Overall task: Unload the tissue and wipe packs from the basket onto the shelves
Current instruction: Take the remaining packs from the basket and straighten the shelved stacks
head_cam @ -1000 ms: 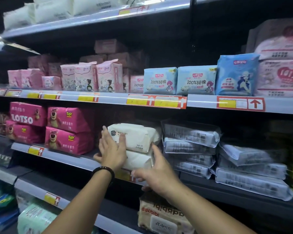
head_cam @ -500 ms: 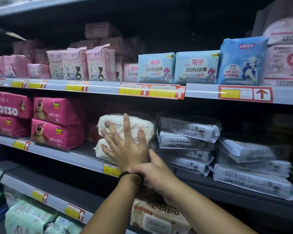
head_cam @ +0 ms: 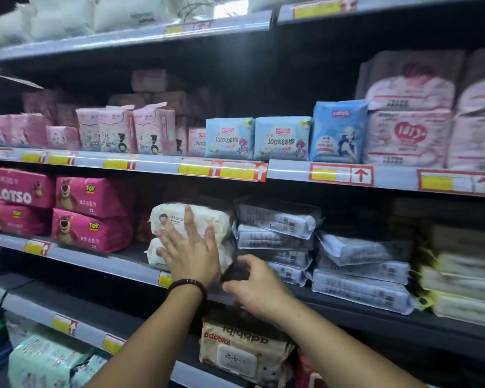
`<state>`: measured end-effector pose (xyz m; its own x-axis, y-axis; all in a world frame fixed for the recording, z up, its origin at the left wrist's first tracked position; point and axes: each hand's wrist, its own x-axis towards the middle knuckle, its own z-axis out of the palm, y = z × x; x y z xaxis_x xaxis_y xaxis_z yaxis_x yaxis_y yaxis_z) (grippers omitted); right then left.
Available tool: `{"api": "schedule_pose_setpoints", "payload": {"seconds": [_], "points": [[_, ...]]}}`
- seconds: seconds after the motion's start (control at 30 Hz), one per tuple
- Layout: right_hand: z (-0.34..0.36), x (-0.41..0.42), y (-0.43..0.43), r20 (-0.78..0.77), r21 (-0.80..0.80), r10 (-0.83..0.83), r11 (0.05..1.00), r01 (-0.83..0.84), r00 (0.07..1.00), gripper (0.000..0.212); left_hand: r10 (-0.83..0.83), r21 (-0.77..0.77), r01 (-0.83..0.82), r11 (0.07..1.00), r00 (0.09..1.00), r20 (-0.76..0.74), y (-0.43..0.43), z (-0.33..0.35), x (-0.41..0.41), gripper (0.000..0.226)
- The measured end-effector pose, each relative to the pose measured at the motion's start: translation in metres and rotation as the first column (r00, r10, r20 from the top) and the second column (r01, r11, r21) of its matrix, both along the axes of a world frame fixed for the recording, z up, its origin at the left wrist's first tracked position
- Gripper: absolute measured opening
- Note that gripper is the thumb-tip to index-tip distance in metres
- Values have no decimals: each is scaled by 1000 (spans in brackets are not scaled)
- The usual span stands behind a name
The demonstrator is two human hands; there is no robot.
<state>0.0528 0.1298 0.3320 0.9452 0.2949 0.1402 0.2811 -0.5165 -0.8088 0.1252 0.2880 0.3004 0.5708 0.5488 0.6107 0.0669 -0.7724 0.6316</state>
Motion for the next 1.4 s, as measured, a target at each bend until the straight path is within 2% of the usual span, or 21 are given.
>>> {"api": "schedule_pose_setpoints", "payload": {"seconds": [0.03,0.1,0.17,0.23,0.3,0.4,0.73,0.87,1.1,1.23,1.3,1.4], "points": [[0,-5,-8,38,-22,-21,1000,22,999,69,26,60,-31,998,996,90,-8,1,-11,62],[0,-11,-27,113,-73,-52,995,61,992,73,-23,330,-56,942,973,230,-32,-6,-32,58],[1,-19,-43,176,-110,-84,988,105,981,74,-157,564,46,825,976,151,-58,-18,-43,64],[2,-24,-55,224,-117,-125,981,154,967,69,-202,629,123,768,978,56,-77,-25,-41,71],[1,-26,-64,240,-124,-151,975,185,959,69,-179,617,142,774,984,-1,-88,-27,-31,78],[2,-26,-77,217,-138,-159,972,192,963,81,-174,581,178,794,983,-63,-98,-25,-15,82],[4,-19,-87,186,-104,-133,982,155,973,113,-232,538,305,786,952,-201,-96,-6,6,77],[6,-13,-75,240,-151,-132,974,171,962,108,-267,547,334,768,942,-201,-91,-4,10,80],[23,4,-68,168,-130,-217,962,239,962,94,-255,500,397,769,909,-330,-77,11,11,89],[20,12,-73,107,-92,-201,973,211,974,102,-180,515,381,768,900,-397,-81,12,12,84],[13,6,-77,105,-91,-193,975,202,976,107,-166,542,352,763,918,-361,-84,7,11,80],[-6,-5,-79,129,-87,-202,973,214,971,109,-209,639,281,716,960,-189,-95,2,10,75]]}}
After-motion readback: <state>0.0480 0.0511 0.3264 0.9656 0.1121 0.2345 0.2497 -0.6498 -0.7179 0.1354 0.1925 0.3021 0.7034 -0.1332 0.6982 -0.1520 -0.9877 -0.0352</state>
